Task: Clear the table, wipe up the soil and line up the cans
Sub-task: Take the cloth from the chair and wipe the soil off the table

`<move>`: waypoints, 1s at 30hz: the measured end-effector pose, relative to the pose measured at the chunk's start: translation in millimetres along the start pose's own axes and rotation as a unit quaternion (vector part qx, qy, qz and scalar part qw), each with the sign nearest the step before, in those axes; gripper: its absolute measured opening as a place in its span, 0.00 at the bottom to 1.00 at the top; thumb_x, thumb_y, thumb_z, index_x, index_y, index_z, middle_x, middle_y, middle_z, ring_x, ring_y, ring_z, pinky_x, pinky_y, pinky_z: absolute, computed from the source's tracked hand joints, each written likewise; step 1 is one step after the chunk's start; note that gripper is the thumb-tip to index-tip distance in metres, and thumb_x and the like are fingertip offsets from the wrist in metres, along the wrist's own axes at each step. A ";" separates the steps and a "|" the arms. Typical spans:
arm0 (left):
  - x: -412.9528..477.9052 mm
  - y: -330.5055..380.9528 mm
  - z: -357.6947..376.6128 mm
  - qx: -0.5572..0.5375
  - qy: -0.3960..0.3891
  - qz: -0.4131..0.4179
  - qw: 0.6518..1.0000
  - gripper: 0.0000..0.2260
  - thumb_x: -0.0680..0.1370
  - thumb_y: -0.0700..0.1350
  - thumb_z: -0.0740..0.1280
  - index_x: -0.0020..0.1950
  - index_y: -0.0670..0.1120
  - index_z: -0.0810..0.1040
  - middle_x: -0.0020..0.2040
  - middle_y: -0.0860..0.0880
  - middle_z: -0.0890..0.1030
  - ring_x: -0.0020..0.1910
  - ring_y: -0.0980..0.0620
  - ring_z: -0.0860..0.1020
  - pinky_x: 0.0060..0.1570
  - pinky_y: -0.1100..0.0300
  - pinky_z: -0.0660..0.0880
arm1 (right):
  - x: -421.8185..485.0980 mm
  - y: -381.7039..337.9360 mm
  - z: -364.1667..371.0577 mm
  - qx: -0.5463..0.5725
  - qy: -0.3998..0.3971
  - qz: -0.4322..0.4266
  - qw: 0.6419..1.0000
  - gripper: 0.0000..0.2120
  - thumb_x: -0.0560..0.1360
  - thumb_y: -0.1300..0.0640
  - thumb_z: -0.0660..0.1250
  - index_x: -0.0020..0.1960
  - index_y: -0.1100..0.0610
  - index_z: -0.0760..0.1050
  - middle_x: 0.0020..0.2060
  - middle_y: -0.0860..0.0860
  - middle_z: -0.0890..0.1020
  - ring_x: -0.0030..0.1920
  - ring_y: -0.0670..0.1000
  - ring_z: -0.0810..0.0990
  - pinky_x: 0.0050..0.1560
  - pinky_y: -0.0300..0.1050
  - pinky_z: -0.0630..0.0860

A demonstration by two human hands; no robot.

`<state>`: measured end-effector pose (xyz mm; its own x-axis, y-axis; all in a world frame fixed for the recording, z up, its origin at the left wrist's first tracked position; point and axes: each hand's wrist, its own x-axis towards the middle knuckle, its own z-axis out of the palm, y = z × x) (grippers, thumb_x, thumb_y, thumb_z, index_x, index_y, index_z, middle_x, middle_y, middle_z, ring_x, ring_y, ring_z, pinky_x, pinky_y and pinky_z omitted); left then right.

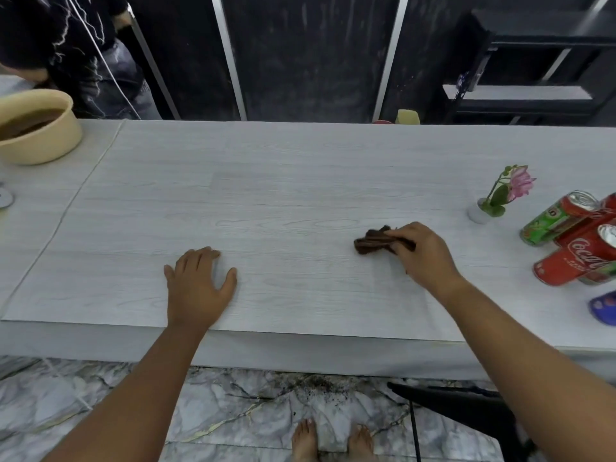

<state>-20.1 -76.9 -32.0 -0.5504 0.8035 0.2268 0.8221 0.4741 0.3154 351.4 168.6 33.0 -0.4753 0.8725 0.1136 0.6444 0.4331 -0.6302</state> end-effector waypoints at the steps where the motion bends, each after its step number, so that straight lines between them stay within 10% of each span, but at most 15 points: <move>1: 0.4 -0.2 0.1 0.002 0.000 0.001 1.000 0.26 0.81 0.63 0.63 0.70 0.48 0.78 0.71 0.46 0.80 0.73 0.39 0.74 0.73 0.31 0.66 | 6.7 8.5 -0.1 -0.015 -0.008 0.011 1.000 0.14 0.79 0.67 0.73 0.63 0.57 0.86 0.53 0.54 0.84 0.57 0.57 0.83 0.59 0.42 0.73; 8: 2.8 -7.2 9.3 0.006 0.007 0.002 1.000 0.25 0.81 0.64 0.63 0.70 0.49 0.77 0.70 0.47 0.79 0.72 0.39 0.74 0.72 0.31 0.67 | -58.4 2.6 19.7 -0.040 -0.058 -0.070 0.995 0.16 0.78 0.67 0.75 0.64 0.56 0.86 0.53 0.53 0.85 0.55 0.58 0.81 0.58 0.51 0.79; 13: 2.3 -8.2 14.7 0.018 -0.011 -0.016 1.000 0.27 0.82 0.65 0.61 0.72 0.48 0.77 0.73 0.46 0.78 0.75 0.38 0.73 0.74 0.27 0.64 | -130.1 -11.3 27.0 -0.018 -0.111 -0.133 0.985 0.16 0.77 0.66 0.76 0.63 0.54 0.87 0.53 0.48 0.85 0.55 0.51 0.81 0.56 0.39 0.77; 17: -3.6 18.0 15.0 0.007 -0.054 -0.072 0.996 0.35 0.81 0.69 0.57 0.78 0.45 0.73 0.82 0.44 0.71 0.84 0.37 0.63 0.78 0.23 0.55 | -116.0 -10.8 10.7 0.117 -0.203 -0.038 0.971 0.13 0.81 0.62 0.73 0.60 0.46 0.87 0.53 0.41 0.84 0.55 0.41 0.83 0.57 0.34 0.77; 23: -37.3 138.4 44.0 0.013 -0.152 0.028 0.988 0.41 0.82 0.75 0.49 0.89 0.53 0.56 0.90 0.52 0.51 0.89 0.41 0.42 0.80 0.24 0.39 | -28.6 5.6 -12.9 0.125 -0.008 0.042 0.991 0.14 0.80 0.62 0.73 0.61 0.47 0.85 0.50 0.45 0.81 0.48 0.38 0.82 0.37 0.28 0.78; 30: -48.3 152.8 54.7 0.035 -0.140 0.045 0.989 0.37 0.84 0.74 0.43 0.90 0.58 0.51 0.90 0.54 0.45 0.89 0.48 0.38 0.82 0.28 0.38 | -4.2 33.1 3.7 -0.052 -0.015 0.003 0.999 0.16 0.81 0.65 0.70 0.67 0.56 0.84 0.55 0.55 0.83 0.58 0.58 0.79 0.58 0.43 0.72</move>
<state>140.0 -23.6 -45.1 -0.4211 0.9069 -0.0165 0.8789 0.4125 0.2395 372.6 178.4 8.8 -0.4881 0.8685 0.0860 0.7049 0.4504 -0.5480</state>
